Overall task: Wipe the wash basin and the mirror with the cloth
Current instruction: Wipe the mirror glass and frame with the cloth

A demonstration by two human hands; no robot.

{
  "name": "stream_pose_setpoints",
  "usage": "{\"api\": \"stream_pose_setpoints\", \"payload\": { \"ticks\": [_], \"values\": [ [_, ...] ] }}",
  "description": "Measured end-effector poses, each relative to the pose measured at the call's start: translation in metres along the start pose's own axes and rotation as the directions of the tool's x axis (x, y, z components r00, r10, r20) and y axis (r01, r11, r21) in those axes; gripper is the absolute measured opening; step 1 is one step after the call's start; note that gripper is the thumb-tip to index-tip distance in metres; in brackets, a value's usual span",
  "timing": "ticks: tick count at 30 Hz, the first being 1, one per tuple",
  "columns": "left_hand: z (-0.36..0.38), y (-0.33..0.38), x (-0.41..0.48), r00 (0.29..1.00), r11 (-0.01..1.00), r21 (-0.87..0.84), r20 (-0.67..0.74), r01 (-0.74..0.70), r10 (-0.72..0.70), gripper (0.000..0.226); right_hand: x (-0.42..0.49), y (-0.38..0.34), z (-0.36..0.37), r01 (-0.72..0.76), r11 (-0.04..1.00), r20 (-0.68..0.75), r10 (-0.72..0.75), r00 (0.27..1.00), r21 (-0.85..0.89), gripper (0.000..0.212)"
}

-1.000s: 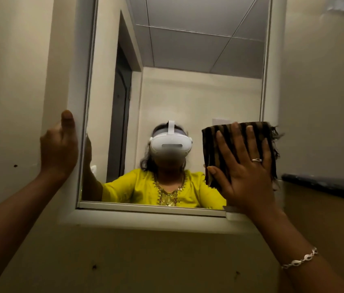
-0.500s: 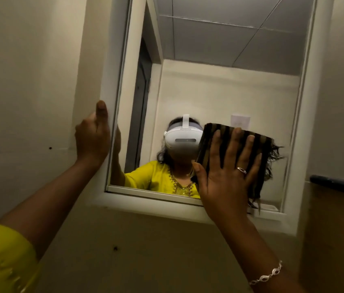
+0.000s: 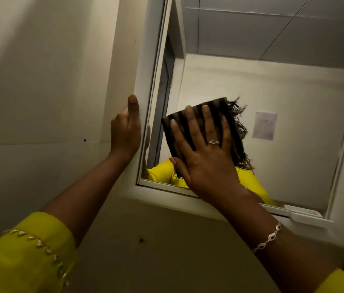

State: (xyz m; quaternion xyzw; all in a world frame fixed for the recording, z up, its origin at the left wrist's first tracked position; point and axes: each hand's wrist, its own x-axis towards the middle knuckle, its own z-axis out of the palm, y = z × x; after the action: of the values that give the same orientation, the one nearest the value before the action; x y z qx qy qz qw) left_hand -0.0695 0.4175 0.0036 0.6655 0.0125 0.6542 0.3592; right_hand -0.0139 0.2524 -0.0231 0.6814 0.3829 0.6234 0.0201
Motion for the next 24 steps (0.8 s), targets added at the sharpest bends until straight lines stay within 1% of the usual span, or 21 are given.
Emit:
{"api": "stream_pose_setpoints", "payload": {
  "ticks": [4, 7, 12, 16, 17, 19, 20, 22, 24],
  "values": [
    [0.0, -0.004, -0.001, 1.0, 1.0, 0.001, -0.018, 0.006, -0.006, 0.053, 0.008, -0.004, 0.001, 0.14, 0.99, 0.051, -0.139, 0.989, -0.014, 0.063],
    [0.0, -0.004, -0.005, 1.0, 1.0, -0.016, -0.001, 0.011, -0.011, 0.052, 0.01, -0.004, 0.001, 0.221, 0.975, 0.074, -0.22, 0.973, -0.011, 0.062],
    [0.0, -0.005, -0.007, 0.999, 0.997, -0.059, 0.015, 0.045, -0.044, 0.052, 0.012, -0.002, 0.004, 0.374, 0.928, 0.095, -0.372, 0.923, -0.003, 0.062],
    [-0.003, -0.006, -0.009, 0.999, 0.997, -0.07, 0.045, 0.023, -0.02, 0.05, 0.013, 0.0, 0.002, 0.456, 0.89, 0.106, -0.455, 0.884, 0.017, 0.059],
    [-0.004, -0.007, -0.011, 0.998, 0.995, -0.1, 0.061, 0.023, -0.017, 0.053, 0.014, 0.002, 0.001, 0.478, 0.878, 0.109, -0.478, 0.872, 0.024, 0.059],
    [-0.006, -0.007, -0.013, 0.996, 0.992, -0.124, 0.089, 0.028, -0.017, 0.066, 0.015, 0.004, 0.001, 0.529, 0.848, 0.119, -0.528, 0.841, 0.031, 0.059],
    [-0.007, -0.008, -0.013, 0.996, 0.992, -0.124, 0.092, 0.024, -0.012, 0.063, 0.016, 0.005, 0.001, 0.555, 0.831, 0.122, -0.554, 0.823, 0.033, 0.059],
    [-0.006, -0.01, -0.012, 0.996, 0.994, -0.105, 0.084, -0.011, 0.02, 0.045, 0.018, 0.007, 0.001, 0.613, 0.789, 0.125, -0.614, 0.78, 0.05, 0.057],
    [-0.005, -0.011, -0.01, 0.997, 0.997, -0.066, 0.065, -0.04, 0.044, 0.039, 0.019, 0.007, 0.001, 0.675, 0.734, 0.134, -0.678, 0.723, 0.072, 0.055]
  ]
}}
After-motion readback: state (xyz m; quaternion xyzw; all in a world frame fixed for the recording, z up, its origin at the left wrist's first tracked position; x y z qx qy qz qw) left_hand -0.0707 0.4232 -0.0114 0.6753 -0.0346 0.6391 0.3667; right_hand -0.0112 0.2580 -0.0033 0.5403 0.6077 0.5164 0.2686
